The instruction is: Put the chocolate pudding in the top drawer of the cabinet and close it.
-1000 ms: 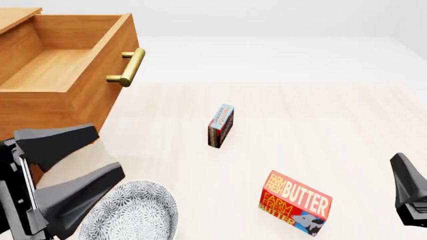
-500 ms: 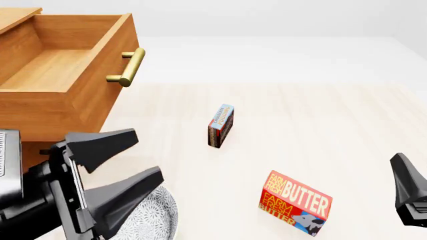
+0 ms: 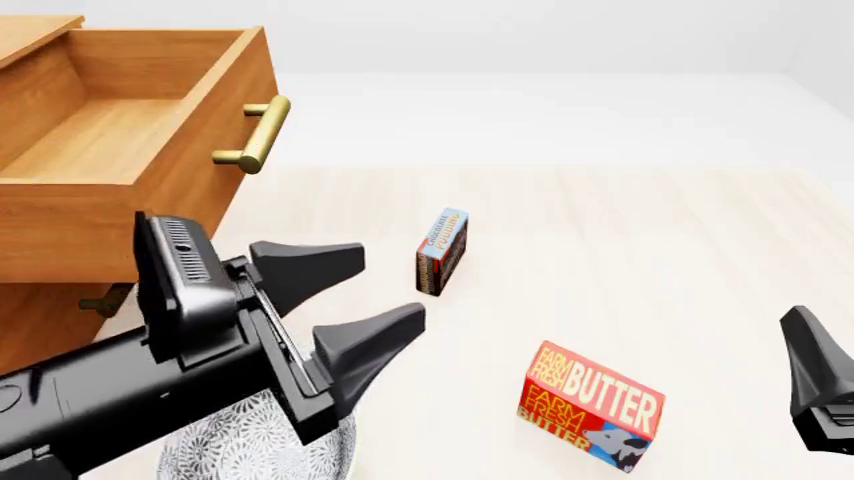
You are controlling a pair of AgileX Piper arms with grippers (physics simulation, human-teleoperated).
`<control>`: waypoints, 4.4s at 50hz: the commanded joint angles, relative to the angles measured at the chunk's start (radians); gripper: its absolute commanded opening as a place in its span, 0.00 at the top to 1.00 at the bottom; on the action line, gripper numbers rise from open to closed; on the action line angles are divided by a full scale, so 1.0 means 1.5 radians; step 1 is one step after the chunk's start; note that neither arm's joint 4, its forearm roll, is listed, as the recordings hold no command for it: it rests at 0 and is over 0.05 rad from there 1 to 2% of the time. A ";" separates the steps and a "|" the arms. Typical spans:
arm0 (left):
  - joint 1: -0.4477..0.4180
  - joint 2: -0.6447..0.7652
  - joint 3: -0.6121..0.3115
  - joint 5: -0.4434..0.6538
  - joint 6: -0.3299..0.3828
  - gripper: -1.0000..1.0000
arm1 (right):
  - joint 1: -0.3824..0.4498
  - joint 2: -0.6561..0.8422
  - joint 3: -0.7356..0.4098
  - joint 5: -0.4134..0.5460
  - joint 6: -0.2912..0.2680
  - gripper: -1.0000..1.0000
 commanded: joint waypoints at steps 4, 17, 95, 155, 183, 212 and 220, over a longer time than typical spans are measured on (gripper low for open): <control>0.005 0.110 -0.063 -0.002 -0.007 0.00 | 0.000 0.000 0.000 0.000 0.000 0.00; 0.051 0.173 -0.118 0.026 -0.008 0.00 | 0.000 0.000 0.000 0.000 0.000 0.00; 0.141 0.398 -0.209 -0.012 -0.037 0.00 | 0.000 0.000 0.000 0.000 0.000 0.00; 0.208 0.534 -0.261 -0.050 -0.055 0.00 | 0.002 0.013 0.024 -0.036 -0.004 0.00; 0.223 0.588 -0.288 -0.061 -0.050 0.00 | 0.002 0.012 0.025 -0.036 -0.004 0.00; 0.224 0.638 -0.332 -0.056 -0.071 0.00 | 0.002 0.000 0.000 0.001 -0.004 0.00; 0.228 0.654 -0.343 -0.057 -0.077 0.00 | 0.002 0.000 0.000 0.001 -0.004 0.00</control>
